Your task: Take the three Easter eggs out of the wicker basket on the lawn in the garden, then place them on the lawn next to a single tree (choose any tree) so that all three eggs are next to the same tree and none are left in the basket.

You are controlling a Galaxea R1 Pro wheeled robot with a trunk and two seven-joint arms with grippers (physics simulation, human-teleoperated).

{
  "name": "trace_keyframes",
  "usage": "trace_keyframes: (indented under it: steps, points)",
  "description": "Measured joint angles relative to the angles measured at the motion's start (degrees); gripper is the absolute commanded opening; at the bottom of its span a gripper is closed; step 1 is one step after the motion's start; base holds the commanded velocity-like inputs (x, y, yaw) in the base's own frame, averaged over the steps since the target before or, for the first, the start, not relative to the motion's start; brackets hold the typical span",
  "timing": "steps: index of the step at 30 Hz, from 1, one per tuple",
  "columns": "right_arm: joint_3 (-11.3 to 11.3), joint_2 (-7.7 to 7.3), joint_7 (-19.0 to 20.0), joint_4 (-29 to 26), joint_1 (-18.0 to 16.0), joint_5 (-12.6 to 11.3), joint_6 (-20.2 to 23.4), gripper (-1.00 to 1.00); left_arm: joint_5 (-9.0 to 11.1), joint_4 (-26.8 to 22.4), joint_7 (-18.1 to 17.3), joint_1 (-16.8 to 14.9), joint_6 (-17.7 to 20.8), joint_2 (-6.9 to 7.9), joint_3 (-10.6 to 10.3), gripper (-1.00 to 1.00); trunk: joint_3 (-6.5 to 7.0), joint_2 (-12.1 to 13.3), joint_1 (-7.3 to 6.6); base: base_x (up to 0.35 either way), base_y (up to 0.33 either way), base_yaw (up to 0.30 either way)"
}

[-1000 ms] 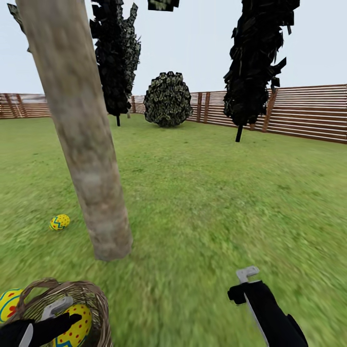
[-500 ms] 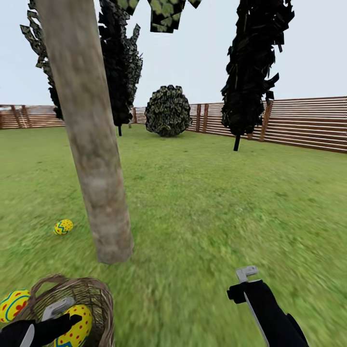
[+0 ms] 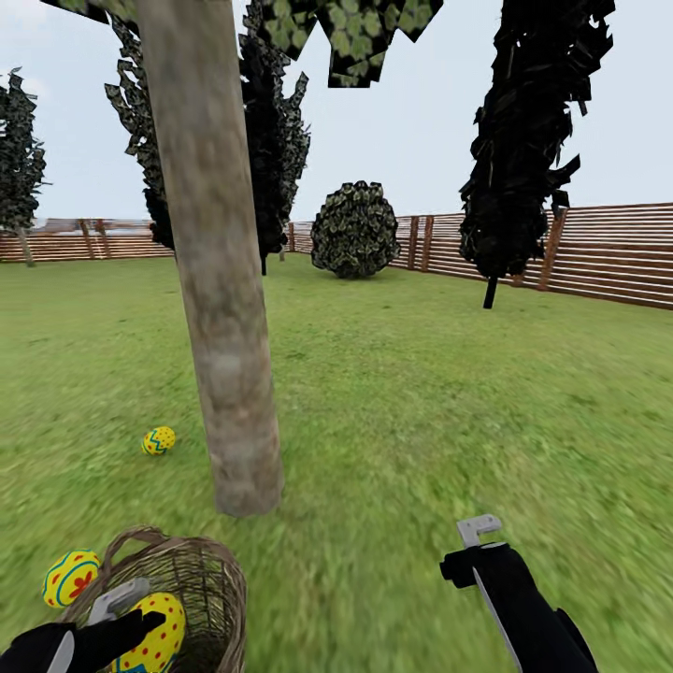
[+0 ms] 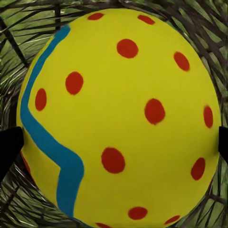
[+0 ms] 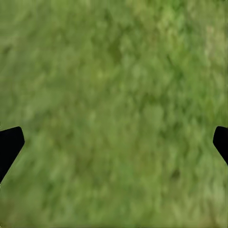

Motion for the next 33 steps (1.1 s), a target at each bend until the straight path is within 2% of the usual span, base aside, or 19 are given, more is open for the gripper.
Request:
trace_keyframes:
  steps: [33]
  points:
    - [0.3, 0.11, 0.0, 2.11, 0.02, -0.2, -0.09, 1.0, 0.18, 0.24, -0.13, 0.0, -0.43, -0.07, -0.12, -1.0, 5.92, 13.24, -7.25, -0.007, -0.025, 0.0]
